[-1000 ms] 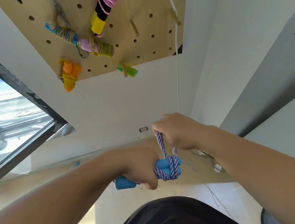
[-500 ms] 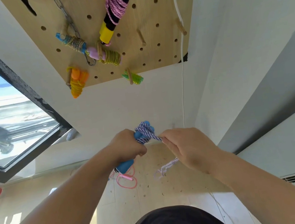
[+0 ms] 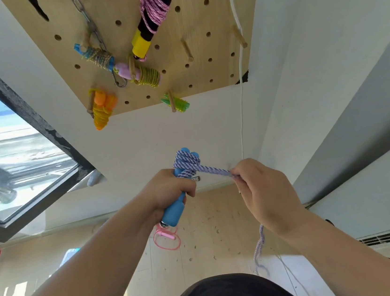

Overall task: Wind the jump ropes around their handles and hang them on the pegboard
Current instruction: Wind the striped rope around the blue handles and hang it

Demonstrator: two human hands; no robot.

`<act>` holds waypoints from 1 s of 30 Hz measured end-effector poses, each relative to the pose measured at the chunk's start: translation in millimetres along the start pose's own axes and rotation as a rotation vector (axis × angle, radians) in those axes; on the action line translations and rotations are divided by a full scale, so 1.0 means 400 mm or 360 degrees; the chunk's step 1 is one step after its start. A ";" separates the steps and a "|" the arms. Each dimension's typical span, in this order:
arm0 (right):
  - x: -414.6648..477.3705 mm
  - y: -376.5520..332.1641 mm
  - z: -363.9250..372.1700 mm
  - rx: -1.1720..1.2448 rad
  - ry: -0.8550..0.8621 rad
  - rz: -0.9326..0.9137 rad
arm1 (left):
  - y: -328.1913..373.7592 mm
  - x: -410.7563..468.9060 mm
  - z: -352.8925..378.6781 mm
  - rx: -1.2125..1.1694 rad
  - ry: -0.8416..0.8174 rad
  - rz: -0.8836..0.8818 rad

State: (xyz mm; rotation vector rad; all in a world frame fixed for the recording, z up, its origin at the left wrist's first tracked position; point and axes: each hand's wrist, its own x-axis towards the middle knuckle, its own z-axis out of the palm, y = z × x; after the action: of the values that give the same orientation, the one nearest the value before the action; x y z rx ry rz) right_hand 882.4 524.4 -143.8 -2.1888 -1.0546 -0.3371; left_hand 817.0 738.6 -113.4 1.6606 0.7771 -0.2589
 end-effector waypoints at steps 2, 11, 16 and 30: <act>0.003 0.009 0.006 -0.0185 0.0016 -0.0121 | -0.008 0.012 -0.005 0.0009 0.0033 -0.0027; -0.031 0.046 0.014 -0.0198 -0.0247 0.0073 | -0.019 -0.013 0.005 -0.0282 -0.0221 -0.0105; -0.039 0.113 0.037 -0.0201 -0.0117 -0.0126 | 0.000 -0.037 0.013 -0.0191 -0.0517 -0.0028; 0.039 0.066 0.076 -0.0135 -0.1174 -0.0284 | 0.028 -0.089 0.046 0.1074 -0.1135 0.0162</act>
State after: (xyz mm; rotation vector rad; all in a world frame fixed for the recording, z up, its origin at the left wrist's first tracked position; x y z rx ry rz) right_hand 910.8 542.6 -170.8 -2.3491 -1.6493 0.3975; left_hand 801.6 708.4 -89.4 2.0172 0.0463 -1.0614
